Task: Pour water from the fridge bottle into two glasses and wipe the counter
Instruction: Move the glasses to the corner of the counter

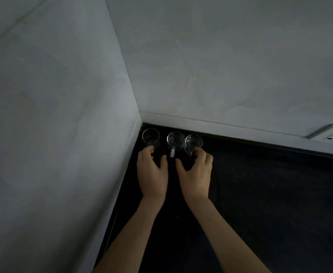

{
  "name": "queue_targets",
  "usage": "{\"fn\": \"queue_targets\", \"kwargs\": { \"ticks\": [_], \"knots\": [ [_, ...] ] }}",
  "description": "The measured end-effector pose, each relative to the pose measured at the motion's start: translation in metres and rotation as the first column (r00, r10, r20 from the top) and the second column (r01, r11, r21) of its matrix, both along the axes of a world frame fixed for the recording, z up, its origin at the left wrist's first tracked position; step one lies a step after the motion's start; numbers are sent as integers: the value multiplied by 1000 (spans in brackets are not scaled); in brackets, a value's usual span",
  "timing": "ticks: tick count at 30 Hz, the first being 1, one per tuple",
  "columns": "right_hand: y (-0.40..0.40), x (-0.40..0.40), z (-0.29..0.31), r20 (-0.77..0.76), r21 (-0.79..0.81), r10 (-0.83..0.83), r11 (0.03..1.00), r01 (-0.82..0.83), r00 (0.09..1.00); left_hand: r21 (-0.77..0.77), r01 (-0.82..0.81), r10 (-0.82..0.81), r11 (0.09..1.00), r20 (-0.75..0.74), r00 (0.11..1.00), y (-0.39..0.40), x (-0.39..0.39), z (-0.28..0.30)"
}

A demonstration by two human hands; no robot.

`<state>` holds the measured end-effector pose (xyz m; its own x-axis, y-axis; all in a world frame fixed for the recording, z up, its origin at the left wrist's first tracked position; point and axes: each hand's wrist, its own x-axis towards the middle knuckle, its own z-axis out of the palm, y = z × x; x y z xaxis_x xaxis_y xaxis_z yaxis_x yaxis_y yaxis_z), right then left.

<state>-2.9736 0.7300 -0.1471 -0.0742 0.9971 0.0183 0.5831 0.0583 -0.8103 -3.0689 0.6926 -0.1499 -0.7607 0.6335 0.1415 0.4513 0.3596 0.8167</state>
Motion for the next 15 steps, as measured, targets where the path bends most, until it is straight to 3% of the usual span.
{"fn": "queue_targets", "kwargs": {
  "ticks": [3, 15],
  "knots": [
    [0, -3, -2, -21, 0, -24, 1000, 24, 999, -33, -10, 7, 999, -84, 996, -1, -10, -4],
    [23, -4, -5, -73, -101, -80, 992, 72, 994, -135, -15, 6, 991, -66, 998, 22, -32, -14]
  ]
}}
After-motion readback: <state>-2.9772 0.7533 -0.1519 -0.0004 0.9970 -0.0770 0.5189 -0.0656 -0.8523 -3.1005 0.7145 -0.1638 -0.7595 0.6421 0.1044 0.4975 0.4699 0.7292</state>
